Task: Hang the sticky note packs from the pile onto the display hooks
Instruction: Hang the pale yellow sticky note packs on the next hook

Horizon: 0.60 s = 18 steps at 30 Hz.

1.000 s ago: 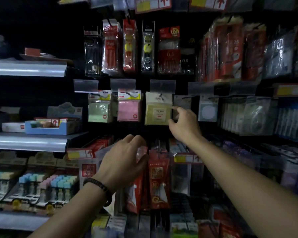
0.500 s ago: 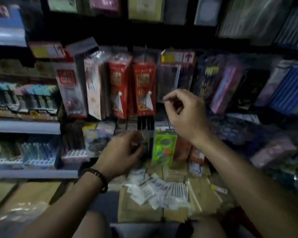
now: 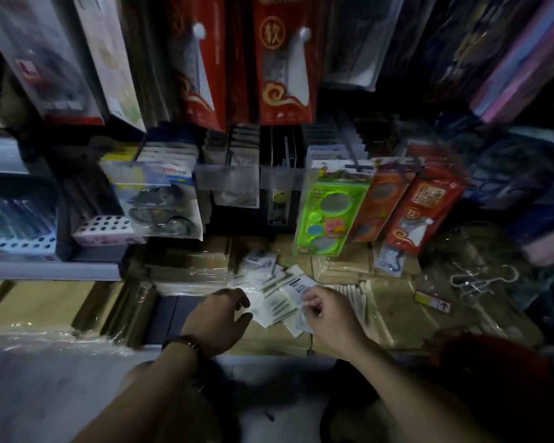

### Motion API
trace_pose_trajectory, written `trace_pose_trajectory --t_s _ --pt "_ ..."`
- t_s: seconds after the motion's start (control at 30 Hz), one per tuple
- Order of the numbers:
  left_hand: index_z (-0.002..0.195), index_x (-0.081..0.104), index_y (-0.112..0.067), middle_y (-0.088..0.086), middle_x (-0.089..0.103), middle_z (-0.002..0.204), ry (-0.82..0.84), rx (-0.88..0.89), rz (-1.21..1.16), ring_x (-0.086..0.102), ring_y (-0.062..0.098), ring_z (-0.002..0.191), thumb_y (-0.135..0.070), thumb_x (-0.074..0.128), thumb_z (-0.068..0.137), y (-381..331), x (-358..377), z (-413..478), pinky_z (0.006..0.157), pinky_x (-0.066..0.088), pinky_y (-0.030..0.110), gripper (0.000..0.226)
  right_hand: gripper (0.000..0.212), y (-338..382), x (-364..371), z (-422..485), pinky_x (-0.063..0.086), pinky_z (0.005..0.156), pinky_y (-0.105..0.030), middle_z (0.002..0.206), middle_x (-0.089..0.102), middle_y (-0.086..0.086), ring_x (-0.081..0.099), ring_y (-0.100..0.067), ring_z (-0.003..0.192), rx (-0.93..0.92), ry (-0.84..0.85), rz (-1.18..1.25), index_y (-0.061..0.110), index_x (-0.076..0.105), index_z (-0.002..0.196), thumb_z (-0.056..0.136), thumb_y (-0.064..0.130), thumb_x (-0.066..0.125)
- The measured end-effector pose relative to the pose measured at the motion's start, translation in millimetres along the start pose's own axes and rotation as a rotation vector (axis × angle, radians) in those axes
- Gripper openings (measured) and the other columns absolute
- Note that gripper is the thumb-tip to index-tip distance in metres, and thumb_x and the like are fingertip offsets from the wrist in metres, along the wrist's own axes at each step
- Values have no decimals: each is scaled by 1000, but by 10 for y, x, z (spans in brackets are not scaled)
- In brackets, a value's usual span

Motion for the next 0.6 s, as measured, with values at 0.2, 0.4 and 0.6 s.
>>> trace_pose_trajectory --t_s 0.2,0.4,0.6 --pt "117 65 -40 -15 67 113 -5 -89 -142 68 11 98 -42 67 98 348 390 315 81 58 31 19 35 -349 839 715 54 93 -38 130 64 -4 63 -26 120 73 187 -262 22 61 129 96 27 71" --pt "110 60 -45 -19 62 107 43 -117 -200 64 8 92 -44 64 98 534 615 315 82 59 33 13 72 -509 1543 1399 42 118 -45 166 25 -11 29 -36 153 36 223 -498 20 32 161 98 27 66" --pt "112 58 -44 -20 61 107 70 -161 -148 65 7 95 -49 59 98 621 593 390 84 60 37 15 87 -692 1934 1872 30 128 -47 176 6 -10 14 -34 161 -51 291 -644 16 20 167 93 7 65"
Point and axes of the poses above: each hand's wrist, its own z-axis towards the middle knuckle, its own x-axis out of the palm, y = z × x, the point moved 4 cm from there along z, towards the middle knuckle
